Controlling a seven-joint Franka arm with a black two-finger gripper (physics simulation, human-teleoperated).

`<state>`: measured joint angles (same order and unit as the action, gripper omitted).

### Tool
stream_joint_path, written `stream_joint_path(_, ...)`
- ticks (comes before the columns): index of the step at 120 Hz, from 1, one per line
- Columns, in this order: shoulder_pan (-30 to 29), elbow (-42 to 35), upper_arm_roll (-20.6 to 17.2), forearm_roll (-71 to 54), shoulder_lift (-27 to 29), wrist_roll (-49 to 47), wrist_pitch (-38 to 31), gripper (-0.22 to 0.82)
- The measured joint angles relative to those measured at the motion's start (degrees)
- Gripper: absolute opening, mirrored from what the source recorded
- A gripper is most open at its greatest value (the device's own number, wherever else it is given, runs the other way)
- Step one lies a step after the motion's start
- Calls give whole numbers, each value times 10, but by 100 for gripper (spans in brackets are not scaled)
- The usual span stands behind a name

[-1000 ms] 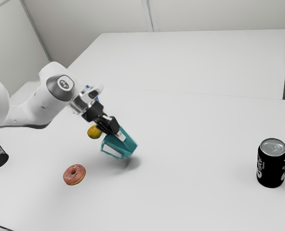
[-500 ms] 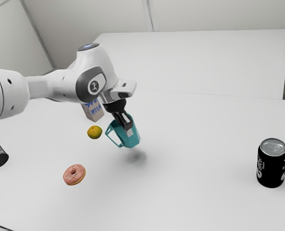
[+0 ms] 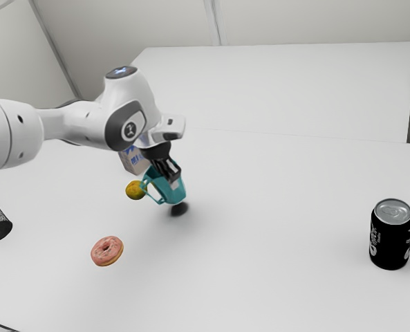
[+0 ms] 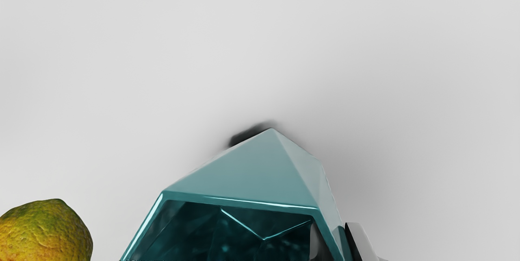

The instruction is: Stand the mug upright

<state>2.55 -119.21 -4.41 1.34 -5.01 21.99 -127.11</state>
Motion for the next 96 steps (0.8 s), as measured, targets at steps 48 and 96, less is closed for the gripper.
stream_joint_path(48,-3,-16,1,-4,-11,-22,-12,-17)
stream_joint_path(96,-9,-39,1,-8,0,-34,-18,-13)
